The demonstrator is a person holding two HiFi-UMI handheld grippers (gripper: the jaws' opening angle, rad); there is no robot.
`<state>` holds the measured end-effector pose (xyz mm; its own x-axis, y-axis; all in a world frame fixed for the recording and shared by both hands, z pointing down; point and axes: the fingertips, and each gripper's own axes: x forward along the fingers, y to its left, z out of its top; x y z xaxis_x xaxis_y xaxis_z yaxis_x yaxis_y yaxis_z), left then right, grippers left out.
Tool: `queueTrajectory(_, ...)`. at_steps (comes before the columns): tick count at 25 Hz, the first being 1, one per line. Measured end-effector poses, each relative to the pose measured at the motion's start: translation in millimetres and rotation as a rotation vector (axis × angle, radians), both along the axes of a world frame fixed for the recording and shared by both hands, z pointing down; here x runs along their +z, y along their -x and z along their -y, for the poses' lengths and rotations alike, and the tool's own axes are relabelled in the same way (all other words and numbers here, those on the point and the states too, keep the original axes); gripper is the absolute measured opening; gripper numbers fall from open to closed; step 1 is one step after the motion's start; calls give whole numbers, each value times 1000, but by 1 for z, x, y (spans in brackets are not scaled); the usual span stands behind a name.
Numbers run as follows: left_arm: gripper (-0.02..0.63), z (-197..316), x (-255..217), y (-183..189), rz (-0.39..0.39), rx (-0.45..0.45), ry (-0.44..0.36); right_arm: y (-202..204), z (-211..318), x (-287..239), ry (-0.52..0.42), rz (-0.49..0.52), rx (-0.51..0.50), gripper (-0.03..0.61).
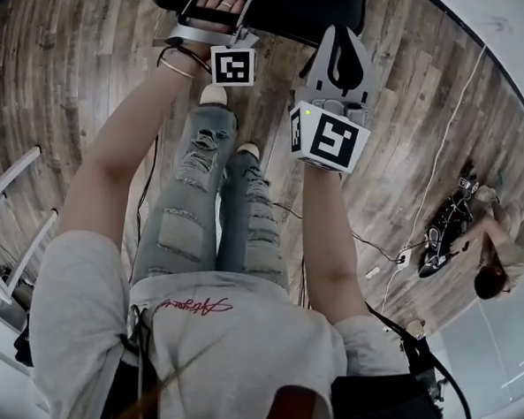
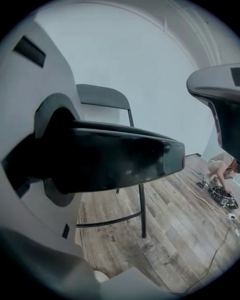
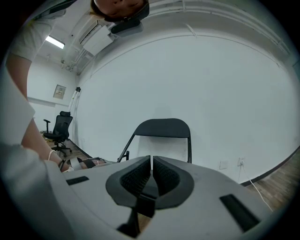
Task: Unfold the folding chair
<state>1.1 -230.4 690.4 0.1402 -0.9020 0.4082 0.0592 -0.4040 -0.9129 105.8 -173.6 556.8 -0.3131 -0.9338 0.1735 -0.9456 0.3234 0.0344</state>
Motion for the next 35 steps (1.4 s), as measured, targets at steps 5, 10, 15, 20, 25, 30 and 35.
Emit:
queueTrajectory(5,216,-23,19,-2,-28,-4,-51,1,-30,26,-6,24,-20,29)
queueTrajectory(10,222,-37,28,-4,-52,0,-98,9,-41,52,-15,48,-22,28)
queueTrajectory(15,231,-67,45,-1,-69,11,-115,19,-57,71,-24,69,-6,28)
queueTrajectory(20,257,-103,69,1,-84,27,-135,34,-78,80,-41,69,-27,29)
queueTrajectory(25,268,-133,92,4,-84,27,-178,47,-102,94,-93,23,-57,28)
queueTrajectory(30,290,-161,118,5,-87,30,-202,50,-118,114,-108,26,-69,29)
queueTrajectory(35,290,-161,114,8,-99,31,-234,58,-139,131,-103,44,-66,29)
